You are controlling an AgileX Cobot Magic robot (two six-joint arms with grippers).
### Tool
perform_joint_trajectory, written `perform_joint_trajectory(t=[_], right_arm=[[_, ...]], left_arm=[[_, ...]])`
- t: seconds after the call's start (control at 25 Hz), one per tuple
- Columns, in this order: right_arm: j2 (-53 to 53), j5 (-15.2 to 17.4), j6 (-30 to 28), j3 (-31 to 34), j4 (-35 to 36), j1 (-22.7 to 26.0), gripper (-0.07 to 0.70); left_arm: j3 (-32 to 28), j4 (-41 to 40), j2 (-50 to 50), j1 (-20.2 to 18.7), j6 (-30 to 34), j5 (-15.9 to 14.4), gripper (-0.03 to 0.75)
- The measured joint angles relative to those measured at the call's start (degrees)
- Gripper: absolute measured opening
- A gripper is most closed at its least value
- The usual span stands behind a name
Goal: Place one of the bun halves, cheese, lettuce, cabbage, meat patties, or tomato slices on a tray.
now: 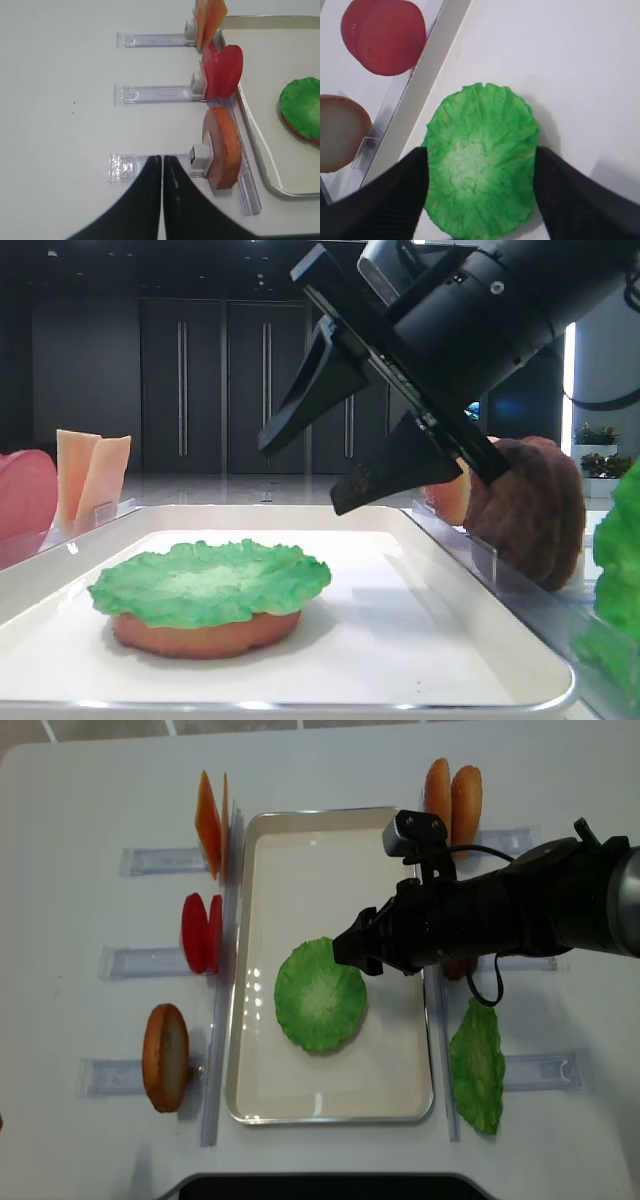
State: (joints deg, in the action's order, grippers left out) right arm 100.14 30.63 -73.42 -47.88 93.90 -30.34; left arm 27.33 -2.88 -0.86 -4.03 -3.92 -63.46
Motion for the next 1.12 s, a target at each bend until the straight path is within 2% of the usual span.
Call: perform_joint_trajectory(t=[0.6,0.72,0.84,0.92,1.12], right_arm=[[-7.7,-1.1,-0.1,0.0,-0.3,-2.2,0.437],[-9.5,-0.9,1.7,0.0,-3.0,-2.2,0.437],[-11.6,-0.7,9.1,0.0,-12.8,-2.2,0.437],[-13.2,0.1,17.6,0.0,-23.6,-2.1,0.437],[-19.2,6.4,38.2,0.0,-48.5,0.6,0.437]], left_arm=[[0.0,0.0,0.0,0.0,0.0,0.0,-0.001],[0.0,0.0,0.0,0.0,0.0,0.0,-0.001],[0.0,0.0,0.0,0.0,0.0,0.0,-0.001],[0.0,0.0,0.0,0.0,0.0,0.0,-0.001],[0.0,0.0,0.0,0.0,0.0,0.0,-0.001]])
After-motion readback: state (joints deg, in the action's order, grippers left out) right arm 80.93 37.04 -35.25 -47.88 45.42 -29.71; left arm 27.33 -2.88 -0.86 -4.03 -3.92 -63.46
